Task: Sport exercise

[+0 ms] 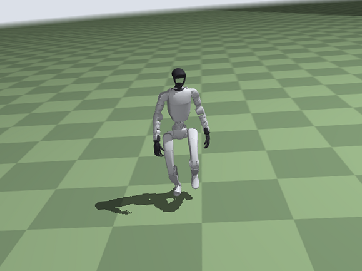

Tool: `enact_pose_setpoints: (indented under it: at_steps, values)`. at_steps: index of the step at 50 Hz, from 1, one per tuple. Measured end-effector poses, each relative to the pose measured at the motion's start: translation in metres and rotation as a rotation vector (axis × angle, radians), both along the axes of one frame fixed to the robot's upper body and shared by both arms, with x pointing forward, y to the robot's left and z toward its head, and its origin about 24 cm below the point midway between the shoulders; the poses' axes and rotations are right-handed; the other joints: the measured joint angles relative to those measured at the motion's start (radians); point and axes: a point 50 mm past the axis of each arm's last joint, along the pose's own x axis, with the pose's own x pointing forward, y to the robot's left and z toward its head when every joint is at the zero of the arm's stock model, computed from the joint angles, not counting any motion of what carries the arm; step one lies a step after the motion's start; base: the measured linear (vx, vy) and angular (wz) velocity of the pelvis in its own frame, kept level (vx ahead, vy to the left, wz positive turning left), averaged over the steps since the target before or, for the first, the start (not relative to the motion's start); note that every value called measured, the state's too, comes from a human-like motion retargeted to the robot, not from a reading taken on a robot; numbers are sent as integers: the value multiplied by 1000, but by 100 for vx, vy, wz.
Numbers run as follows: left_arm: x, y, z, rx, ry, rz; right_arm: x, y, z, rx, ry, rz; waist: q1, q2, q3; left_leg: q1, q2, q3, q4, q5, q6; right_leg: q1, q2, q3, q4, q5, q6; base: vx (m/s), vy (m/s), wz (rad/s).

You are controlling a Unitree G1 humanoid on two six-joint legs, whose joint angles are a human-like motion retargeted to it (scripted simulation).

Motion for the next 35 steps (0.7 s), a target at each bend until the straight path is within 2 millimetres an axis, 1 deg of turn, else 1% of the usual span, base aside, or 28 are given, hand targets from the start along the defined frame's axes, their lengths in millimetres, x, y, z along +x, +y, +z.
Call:
enact_pose_setpoints:
  at_steps: [3,7,11,17,22,30,32,35]
  values:
    - [-18,1,-5,-9,57,14,5,-1,3,8,-37,-28,11,1,22,-50,-36,24,-41,3,-3,22,-22,-12,16,1,10,4,3,71]
    - [-38,3,-9,-10,121,35,14,2,7,26,-96,-58,20,8,48,-92,-53,47,-181,-15,-9,49,-43,-32,30,-2,23,7,3,68]
    - [-49,7,-10,3,145,49,19,5,10,38,-139,-76,23,14,65,-126,-53,62,-379,-48,-16,67,-62,-54,32,-8,31,9,3,70]
    - [-44,14,-7,29,106,52,15,7,9,40,-153,-81,14,11,77,-186,-45,68,-676,-109,-19,88,-92,-93,23,-15,37,6,2,72]
    - [-39,21,-3,59,71,53,9,7,6,32,-139,-72,-4,3,77,-236,-12,79,-827,-135,-7,98,-106,-123,11,-17,32,1,1,69]
    - [-37,38,3,128,54,55,3,15,1,39,-107,-48,-37,-15,62,-256,68,110,-892,-144,8,108,-105,-166,-7,-10,17,-1,-1,65]
    - [-32,39,4,135,41,43,1,19,-1,44,-98,-44,-45,-17,53,-253,85,112,-883,-140,6,101,-109,-181,2,-4,14,-2,-4,73]
    - [-19,38,6,145,1,19,-3,24,-4,48,-81,-35,-55,-23,38,-229,109,111,-872,-134,-1,94,-105,-201,-7,11,4,-1,-7,75]
